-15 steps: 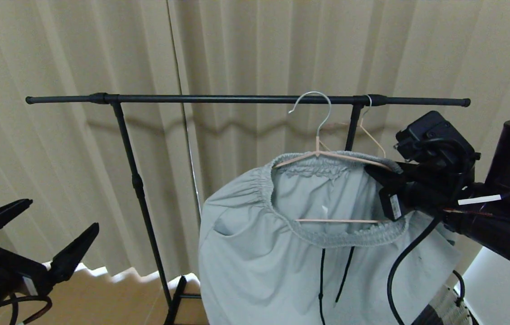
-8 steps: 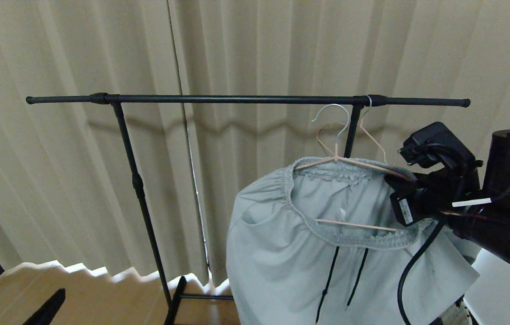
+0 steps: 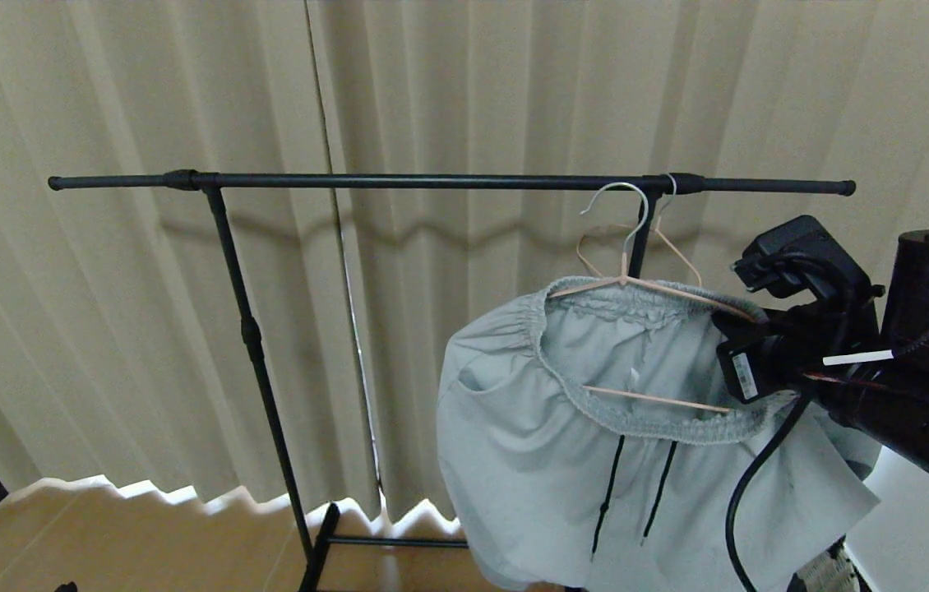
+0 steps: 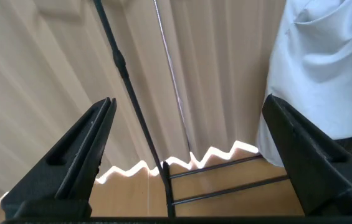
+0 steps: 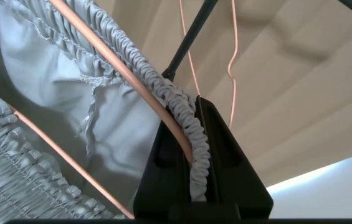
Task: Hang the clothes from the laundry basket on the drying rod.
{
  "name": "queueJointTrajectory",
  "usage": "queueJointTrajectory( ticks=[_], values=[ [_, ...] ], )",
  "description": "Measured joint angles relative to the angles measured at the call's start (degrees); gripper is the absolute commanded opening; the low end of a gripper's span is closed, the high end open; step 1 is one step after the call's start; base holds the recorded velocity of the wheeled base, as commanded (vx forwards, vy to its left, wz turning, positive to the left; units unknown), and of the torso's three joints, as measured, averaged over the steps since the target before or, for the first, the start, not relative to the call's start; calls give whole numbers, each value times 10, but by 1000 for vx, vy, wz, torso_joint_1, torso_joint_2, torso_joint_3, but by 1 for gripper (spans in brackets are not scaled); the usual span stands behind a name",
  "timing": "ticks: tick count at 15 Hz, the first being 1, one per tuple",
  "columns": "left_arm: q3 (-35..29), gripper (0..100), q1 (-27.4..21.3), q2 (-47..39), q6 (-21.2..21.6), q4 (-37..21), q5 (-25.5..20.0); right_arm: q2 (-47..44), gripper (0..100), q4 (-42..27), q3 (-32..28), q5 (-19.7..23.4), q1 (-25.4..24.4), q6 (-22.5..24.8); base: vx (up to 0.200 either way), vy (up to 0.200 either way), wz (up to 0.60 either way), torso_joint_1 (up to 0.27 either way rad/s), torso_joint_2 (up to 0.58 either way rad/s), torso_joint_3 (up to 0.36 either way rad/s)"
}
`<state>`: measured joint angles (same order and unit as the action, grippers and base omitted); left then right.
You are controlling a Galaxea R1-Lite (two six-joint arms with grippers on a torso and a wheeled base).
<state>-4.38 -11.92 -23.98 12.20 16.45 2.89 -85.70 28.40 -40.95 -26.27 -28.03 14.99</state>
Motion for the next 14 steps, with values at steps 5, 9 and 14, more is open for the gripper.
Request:
queueJointTrajectory(
  ticks=[5, 9, 14],
  values=[
    [-13, 100, 0, 6, 0, -2, 1, -2, 0, 2, -11, 0, 3, -1, 200, 0, 0, 3, 3, 5],
    [-10, 100, 0, 7, 0, -2, 0, -3, 0, 2, -11, 0, 5, -1, 200, 0, 0, 4, 7, 0],
    [-7, 100, 0, 8, -1, -4, 1, -14, 0, 5, -17, -6, 6, -2, 0, 0, 0, 0, 0, 0]
  ],
)
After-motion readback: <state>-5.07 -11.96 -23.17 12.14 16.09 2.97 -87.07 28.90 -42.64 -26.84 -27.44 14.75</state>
